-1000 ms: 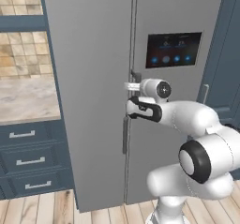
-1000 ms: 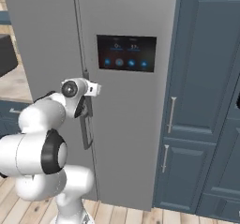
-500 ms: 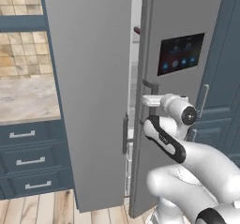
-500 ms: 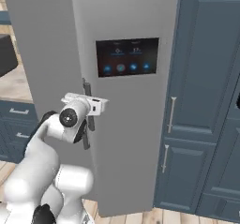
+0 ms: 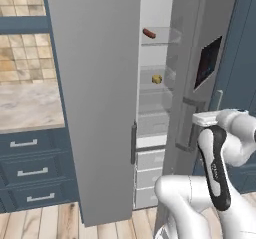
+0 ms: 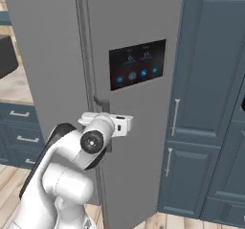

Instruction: Retrieve the sausage and cheese from the fridge and place them on the cutting board on the counter.

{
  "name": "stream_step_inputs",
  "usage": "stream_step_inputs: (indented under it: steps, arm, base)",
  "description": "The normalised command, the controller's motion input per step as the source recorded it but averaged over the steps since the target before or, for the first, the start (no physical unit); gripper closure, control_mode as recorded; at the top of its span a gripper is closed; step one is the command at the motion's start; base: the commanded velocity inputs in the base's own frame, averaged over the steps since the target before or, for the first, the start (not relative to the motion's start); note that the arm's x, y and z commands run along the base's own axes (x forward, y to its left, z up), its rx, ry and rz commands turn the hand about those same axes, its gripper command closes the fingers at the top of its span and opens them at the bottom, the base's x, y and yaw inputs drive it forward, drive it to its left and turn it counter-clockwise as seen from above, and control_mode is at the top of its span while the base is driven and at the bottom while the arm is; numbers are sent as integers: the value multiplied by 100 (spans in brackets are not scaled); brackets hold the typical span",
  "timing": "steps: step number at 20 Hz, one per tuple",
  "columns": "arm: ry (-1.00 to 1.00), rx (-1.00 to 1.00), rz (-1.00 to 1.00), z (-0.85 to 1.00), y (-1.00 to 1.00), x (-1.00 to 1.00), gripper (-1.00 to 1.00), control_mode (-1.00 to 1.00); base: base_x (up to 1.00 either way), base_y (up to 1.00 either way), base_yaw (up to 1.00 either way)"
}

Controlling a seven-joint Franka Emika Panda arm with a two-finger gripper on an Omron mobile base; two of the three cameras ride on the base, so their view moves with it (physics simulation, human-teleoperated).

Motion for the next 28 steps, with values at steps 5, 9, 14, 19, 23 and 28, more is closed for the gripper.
stream_step_inputs:
  steps: [5, 9, 14, 19, 23, 28]
  arm:
    - [3, -2, 11, -1, -81, -73, -100, -100]
    - [5, -4, 15, -8, 5, -20, -100, -100]
    - [1, -15, 24, 3, 17, -99, -100, -100]
    - [-1, -17, 14, 36, 24, -100, -100, -100]
    - [9, -21, -21, 32, 96, -9, -100, -100]
    - [14, -19, -47, 12, 95, 40, -100, -100]
  base:
    - [0, 0, 0]
    - [0, 0, 0]
    - [0, 0, 0]
    - [0, 0, 0]
    - [0, 0, 0]
    - [0, 0, 0]
